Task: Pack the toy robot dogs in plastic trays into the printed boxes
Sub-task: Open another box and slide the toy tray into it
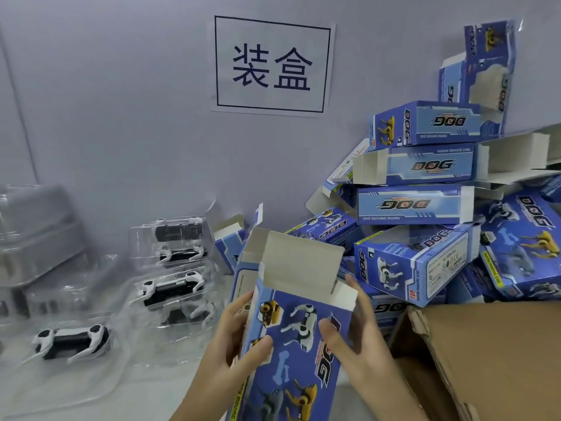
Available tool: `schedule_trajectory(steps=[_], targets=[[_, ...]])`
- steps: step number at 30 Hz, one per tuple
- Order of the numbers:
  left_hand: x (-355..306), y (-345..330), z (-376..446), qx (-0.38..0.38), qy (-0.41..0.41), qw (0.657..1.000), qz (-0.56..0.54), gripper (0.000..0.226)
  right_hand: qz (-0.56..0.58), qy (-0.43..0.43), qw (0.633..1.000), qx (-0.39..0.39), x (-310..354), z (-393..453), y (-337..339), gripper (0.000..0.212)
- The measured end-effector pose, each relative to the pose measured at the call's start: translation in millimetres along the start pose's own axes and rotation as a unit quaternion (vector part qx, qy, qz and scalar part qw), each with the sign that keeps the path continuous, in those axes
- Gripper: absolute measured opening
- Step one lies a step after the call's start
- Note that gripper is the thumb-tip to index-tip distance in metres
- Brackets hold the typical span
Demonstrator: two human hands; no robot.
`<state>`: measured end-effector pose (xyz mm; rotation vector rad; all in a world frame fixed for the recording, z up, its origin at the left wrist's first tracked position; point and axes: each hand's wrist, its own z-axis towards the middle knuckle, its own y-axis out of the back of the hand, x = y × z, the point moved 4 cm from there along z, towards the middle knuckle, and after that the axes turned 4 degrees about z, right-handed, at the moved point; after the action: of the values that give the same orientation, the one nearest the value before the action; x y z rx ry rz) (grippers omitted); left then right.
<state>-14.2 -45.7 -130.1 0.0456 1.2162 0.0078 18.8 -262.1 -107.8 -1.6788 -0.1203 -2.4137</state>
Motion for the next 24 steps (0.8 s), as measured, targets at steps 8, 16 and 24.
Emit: schedule_trajectory(steps=[8,16,24], targets=[[8.1,9.4,4.0,-0.038,0.025,0.999,0.012,0.069,-0.002,0.041,0.999,0.002,1.3,14.8,-22.4,0.083],[27.3,20.1,6.6,0.037,0.068,0.995,0.056,0.081,0.010,0.027,0.999,-0.028,-25.1,5.2,-23.5,0.072],[22.6,9.2,1.3,-0.104,0.008,0.985,0.136,0.085,-0.147,0.134,0.958,-0.206,-19.8,-20.2,-23.6,0.068]])
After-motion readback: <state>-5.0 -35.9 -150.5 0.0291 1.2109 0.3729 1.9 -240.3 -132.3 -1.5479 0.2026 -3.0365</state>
